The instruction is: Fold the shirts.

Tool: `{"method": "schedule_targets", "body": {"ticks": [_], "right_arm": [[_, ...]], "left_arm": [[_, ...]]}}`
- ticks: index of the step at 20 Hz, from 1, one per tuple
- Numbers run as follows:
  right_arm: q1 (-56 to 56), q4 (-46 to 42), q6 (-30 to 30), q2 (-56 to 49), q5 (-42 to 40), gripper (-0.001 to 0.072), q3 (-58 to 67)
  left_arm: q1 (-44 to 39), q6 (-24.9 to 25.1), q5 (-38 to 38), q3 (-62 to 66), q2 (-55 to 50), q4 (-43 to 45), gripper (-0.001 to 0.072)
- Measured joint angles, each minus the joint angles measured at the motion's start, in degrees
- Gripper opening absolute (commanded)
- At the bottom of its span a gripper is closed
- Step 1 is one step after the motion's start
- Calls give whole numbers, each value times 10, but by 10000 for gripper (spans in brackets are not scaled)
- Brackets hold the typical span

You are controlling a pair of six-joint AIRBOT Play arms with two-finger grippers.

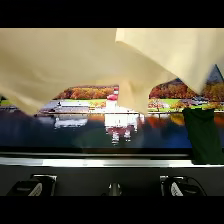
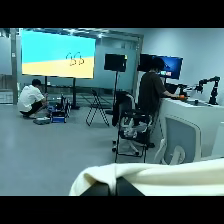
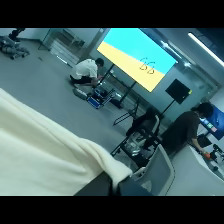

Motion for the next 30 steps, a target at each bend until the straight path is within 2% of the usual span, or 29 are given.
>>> {"method": "schedule_targets", "body": {"ticks": [6, 8, 11, 16, 20, 23, 24, 25, 26, 27, 28, 29, 30], "right_arm": [[0, -76, 43, -12, 102, 20, 12], [1, -97, 49, -57, 168, 20, 1], [1, -110, 54, -151, 211, 20, -38], [1, -60, 110, -356, 180, 21, -88], [1, 25, 155, -476, 123, 22, -97], [9, 68, 170, -530, 91, 22, -99], [15, 72, 174, -545, 87, 31, -99], [23, 77, 177, -557, 80, 153, -99], [29, 80, 179, -566, 74, 409, -99], [33, 85, 179, -572, 70, 584, -99], [35, 88, 176, -574, 71, 607, -95], [34, 93, 167, -571, 78, 606, -91], [30, 90, 152, -565, 99, 586, -88]], "left_arm": [[0, -13, -63, -22, -17, 22, 25], [-1, -24, -83, -61, -36, 25, 26], [-1, -32, -88, -155, -80, 29, 26], [-1, -37, 16, -305, -206, 39, 26], [0, -38, 92, -324, -324, 38, 27], [-1, -38, 115, -324, -389, 16, 28], [-2, -39, 115, -324, -405, 7, 92], [-3, -39, 113, -324, -419, -3, 349], [-4, -39, 106, -323, -429, -7, 694], [-2, -39, 91, -321, -437, -11, 710], [2, -40, 70, -315, -442, -15, 694], [11, -37, 34, -304, -445, -17, 557], [25, -33, -7, -293, -447, -16, 481]]}}
